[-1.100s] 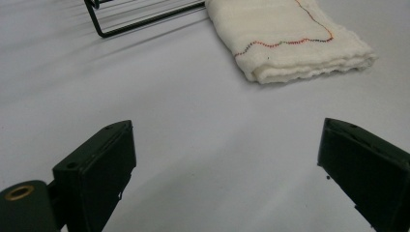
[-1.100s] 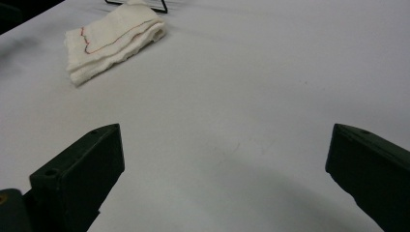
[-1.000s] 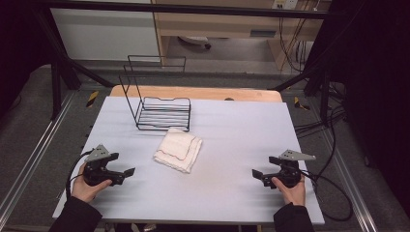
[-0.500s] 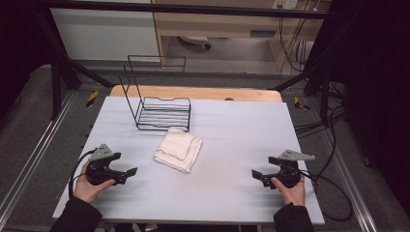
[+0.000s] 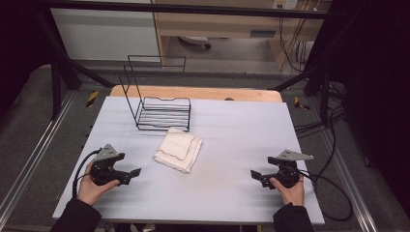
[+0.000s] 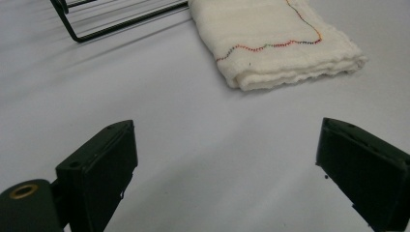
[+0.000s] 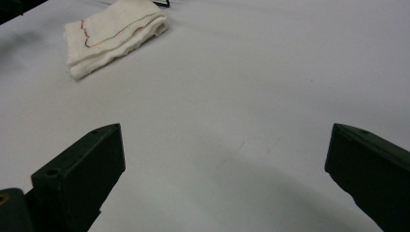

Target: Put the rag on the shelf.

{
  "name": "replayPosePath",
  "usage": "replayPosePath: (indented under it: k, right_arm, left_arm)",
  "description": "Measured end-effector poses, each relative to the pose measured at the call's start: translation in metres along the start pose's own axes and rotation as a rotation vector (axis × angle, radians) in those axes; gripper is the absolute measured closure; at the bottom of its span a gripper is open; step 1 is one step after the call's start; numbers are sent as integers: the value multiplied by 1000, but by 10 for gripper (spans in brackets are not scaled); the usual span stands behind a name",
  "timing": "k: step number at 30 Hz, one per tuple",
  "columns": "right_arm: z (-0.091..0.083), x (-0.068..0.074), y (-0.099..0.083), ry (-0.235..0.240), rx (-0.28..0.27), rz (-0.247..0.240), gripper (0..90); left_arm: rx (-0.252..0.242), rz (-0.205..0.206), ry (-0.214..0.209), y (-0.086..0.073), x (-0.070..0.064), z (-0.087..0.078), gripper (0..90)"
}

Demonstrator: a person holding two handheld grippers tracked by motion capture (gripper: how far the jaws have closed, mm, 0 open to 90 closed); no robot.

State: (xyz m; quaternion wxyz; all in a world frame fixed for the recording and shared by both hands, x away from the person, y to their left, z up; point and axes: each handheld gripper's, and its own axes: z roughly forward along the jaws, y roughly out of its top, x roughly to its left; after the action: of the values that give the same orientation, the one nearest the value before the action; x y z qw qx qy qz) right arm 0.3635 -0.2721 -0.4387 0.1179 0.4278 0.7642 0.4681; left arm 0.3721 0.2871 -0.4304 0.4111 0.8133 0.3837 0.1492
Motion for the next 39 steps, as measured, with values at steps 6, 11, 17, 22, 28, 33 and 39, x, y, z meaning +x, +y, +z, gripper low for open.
replayPosePath:
  k: [6,11,17,22,28,33,39]
  right_arm:
    - [0,0,0,0,-1,0,11]
    - [0,1,0,-4,2,4,11]
    - [1,1,0,-4,3,2,11]
    - [1,1,0,-4,3,2,11]
    - [0,1,0,-6,1,2,11]
    - [1,1,0,-3,4,5,11]
    - [1,1,0,-3,4,2,11]
  left_arm:
    - [6,-10,11,8,-5,2,84]
    - [11,-12,13,13,-8,4,88]
    - [20,-8,15,25,-13,11,97]
    - [21,-15,29,37,-16,18,112]
    - [40,-32,45,47,-18,29,158]
    - [56,-53,60,55,-19,42,223]
    - [93,-58,85,58,-19,58,341]
